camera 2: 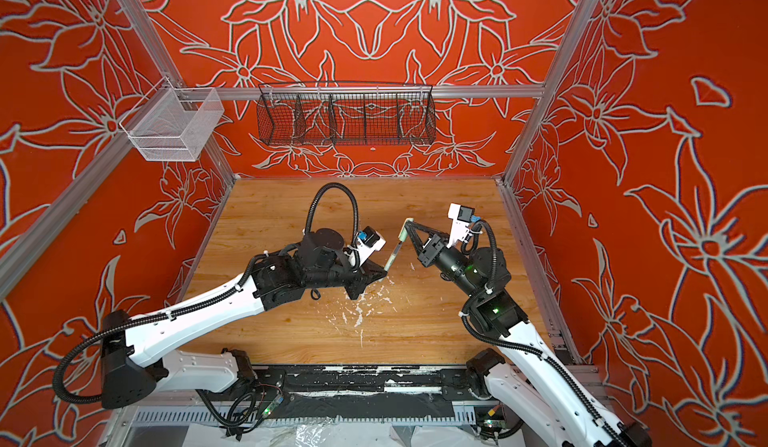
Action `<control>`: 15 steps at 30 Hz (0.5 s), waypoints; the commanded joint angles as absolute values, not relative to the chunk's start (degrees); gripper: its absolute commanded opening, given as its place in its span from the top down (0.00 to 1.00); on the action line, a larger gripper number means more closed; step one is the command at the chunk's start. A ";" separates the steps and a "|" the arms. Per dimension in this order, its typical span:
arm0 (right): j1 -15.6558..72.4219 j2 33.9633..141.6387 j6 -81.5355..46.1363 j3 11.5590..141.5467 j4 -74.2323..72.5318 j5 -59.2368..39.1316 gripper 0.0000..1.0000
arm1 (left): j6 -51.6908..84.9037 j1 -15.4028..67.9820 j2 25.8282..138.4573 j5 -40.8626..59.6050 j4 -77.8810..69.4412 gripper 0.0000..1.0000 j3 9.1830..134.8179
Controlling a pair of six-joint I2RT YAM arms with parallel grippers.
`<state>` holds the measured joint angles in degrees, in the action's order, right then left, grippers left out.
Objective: Insert the pens into the pen caps
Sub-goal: 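Lower the cap with the right gripper down over the pen nib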
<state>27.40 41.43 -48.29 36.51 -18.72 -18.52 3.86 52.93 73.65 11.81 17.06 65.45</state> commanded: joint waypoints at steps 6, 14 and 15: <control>28.34 39.55 -47.60 36.47 -16.68 -18.95 1.00 | 3.33 53.26 72.98 11.02 16.08 1.00 65.12; 28.38 37.75 -44.81 38.66 -13.23 -16.39 1.00 | 3.52 53.26 72.83 11.04 16.18 1.00 64.78; 28.39 38.37 -45.16 38.79 -13.73 -17.26 1.00 | 3.52 53.26 72.66 11.02 16.09 1.00 64.78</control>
<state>27.99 38.15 -45.74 36.73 -13.74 -16.91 3.84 52.95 73.63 11.64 17.02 65.45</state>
